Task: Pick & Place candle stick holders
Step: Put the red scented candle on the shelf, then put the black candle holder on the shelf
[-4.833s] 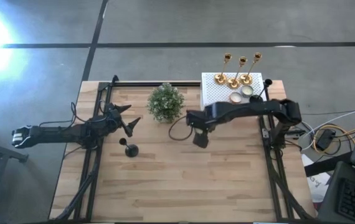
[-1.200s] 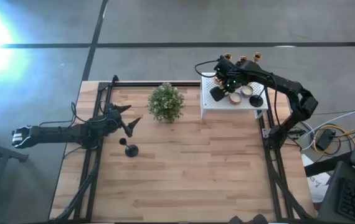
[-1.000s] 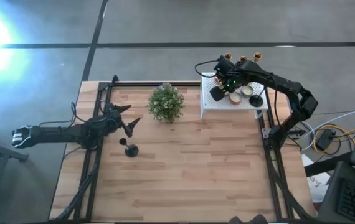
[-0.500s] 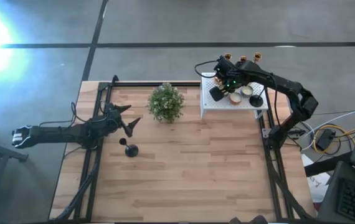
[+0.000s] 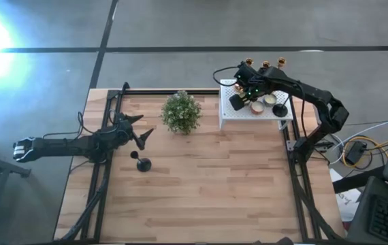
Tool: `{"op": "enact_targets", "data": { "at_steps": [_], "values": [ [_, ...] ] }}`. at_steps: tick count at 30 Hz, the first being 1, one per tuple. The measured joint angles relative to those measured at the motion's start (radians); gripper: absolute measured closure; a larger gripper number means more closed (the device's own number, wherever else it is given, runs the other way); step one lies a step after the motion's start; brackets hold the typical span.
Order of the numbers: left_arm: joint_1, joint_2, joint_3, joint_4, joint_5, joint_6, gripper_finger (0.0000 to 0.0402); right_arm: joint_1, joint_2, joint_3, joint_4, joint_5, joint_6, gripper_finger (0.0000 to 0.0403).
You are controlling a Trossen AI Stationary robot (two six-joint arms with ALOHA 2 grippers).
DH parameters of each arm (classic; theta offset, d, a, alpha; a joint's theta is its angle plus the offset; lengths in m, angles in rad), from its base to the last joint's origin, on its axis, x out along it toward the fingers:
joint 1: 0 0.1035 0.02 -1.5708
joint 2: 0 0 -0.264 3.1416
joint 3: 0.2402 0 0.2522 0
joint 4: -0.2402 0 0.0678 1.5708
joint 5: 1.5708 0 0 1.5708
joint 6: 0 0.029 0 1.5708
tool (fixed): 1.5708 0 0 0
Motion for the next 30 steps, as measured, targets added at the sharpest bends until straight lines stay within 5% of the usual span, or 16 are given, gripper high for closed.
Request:
{"op": "enact_targets", "data": {
  "at_steps": [30],
  "values": [
    [0.000,0.000,0.000,0.000,0.000,0.000,0.0003,0.142,-0.176,0.000,0.020,0.133,0.042,0.0037]
  ]
}}
